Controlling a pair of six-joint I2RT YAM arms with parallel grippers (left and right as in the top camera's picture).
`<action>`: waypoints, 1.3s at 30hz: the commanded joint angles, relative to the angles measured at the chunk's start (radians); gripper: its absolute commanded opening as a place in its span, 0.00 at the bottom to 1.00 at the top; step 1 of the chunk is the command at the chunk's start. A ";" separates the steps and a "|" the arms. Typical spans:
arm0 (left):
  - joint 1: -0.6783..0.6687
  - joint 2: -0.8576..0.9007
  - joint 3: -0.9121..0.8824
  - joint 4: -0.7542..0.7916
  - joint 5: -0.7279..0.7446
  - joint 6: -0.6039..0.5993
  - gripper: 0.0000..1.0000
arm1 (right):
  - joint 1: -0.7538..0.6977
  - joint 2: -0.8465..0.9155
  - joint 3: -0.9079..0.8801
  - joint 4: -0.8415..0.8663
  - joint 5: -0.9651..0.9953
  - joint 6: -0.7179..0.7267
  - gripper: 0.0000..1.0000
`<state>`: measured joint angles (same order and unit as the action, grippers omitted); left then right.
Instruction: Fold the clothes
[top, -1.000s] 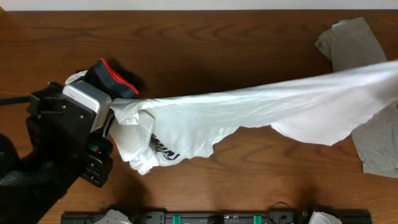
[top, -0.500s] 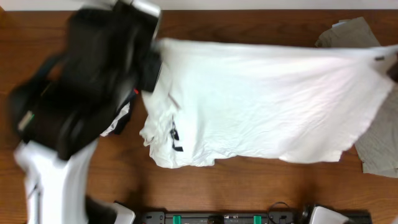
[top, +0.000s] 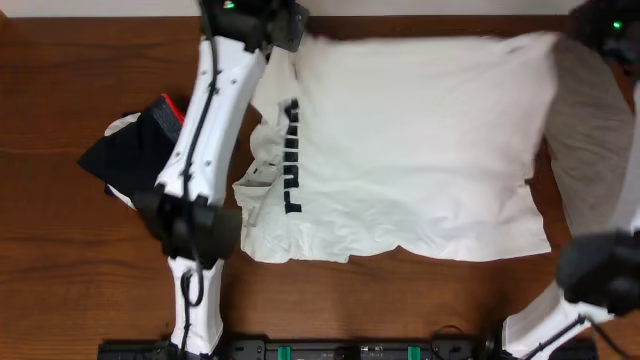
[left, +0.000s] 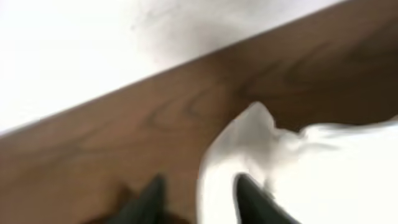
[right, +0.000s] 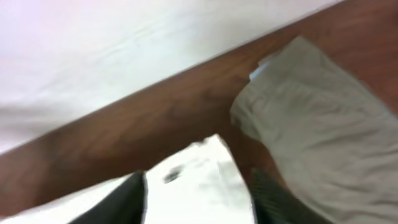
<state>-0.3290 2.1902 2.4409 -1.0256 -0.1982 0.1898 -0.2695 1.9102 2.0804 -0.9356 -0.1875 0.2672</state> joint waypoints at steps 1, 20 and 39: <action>0.016 -0.027 0.009 -0.004 -0.104 0.018 0.63 | 0.009 0.023 0.006 -0.019 -0.005 -0.032 0.63; 0.042 -0.591 0.009 -0.515 0.135 -0.158 0.80 | 0.000 -0.212 0.006 -0.528 -0.040 -0.119 0.67; 0.043 -0.682 -0.394 -0.664 0.187 -0.273 0.53 | 0.115 -0.214 -0.367 -0.539 -0.037 -0.172 0.67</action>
<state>-0.2882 1.6001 2.1082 -1.6115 -0.0177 -0.0296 -0.1780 1.7008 1.7256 -1.4590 -0.2100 0.1169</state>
